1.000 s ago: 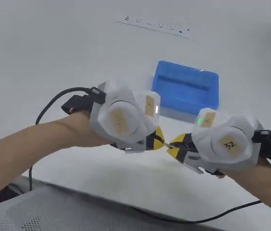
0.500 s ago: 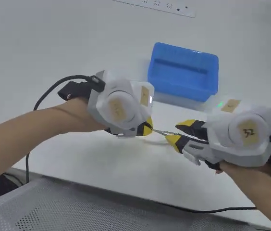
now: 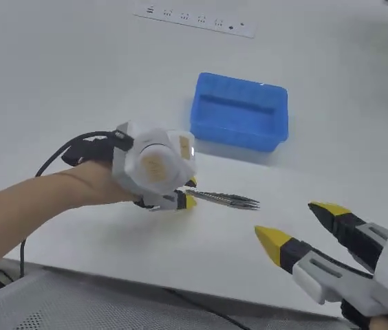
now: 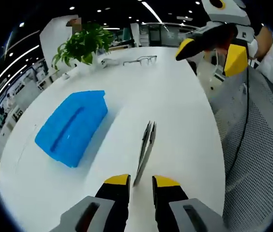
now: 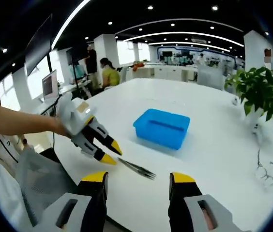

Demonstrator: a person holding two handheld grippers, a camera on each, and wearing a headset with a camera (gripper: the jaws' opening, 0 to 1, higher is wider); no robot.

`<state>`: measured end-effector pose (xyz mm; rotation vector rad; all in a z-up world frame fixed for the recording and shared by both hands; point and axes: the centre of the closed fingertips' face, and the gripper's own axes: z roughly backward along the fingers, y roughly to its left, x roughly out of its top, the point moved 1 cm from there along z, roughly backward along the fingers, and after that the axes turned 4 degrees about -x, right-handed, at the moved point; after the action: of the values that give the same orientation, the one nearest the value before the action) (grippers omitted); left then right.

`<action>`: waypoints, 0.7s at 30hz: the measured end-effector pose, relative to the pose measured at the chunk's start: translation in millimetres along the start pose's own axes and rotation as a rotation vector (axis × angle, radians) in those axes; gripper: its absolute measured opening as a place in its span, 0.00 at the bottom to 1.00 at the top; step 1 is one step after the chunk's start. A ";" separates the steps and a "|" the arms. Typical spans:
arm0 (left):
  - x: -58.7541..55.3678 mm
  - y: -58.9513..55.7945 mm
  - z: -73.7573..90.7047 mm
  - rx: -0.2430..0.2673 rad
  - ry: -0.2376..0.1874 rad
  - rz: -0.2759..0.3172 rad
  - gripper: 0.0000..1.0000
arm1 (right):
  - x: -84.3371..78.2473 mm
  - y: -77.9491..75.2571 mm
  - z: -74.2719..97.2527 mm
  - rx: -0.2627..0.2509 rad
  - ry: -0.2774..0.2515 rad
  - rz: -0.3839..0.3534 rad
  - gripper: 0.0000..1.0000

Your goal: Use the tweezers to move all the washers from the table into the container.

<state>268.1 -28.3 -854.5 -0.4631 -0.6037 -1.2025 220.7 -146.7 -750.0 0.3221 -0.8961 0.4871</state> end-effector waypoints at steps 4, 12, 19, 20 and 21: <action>2.3 -0.1 22.0 0.060 -0.086 0.182 0.30 | -1.1 -15.8 9.0 -0.066 -0.016 -0.028 0.56; 10.2 -15.6 78.9 0.200 -0.250 0.411 0.48 | -1.5 -30.8 19.7 -0.118 -0.044 -0.026 0.63; 3.7 -34.5 116.2 0.324 -0.280 0.490 0.67 | -5.6 -32.5 22.2 -0.111 -0.038 -0.025 0.71; 2.3 -37.3 121.8 0.349 -0.286 0.507 0.68 | -6.4 -33.0 23.6 -0.117 -0.043 -0.034 0.73; 1.2 -40.0 125.5 0.360 -0.290 0.519 0.71 | -6.2 -33.5 24.8 -0.120 -0.050 -0.034 0.74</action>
<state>207.0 37.5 -758.1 -0.4525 -0.8666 -0.5205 218.7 -188.1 -742.5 0.2404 -0.9628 0.3932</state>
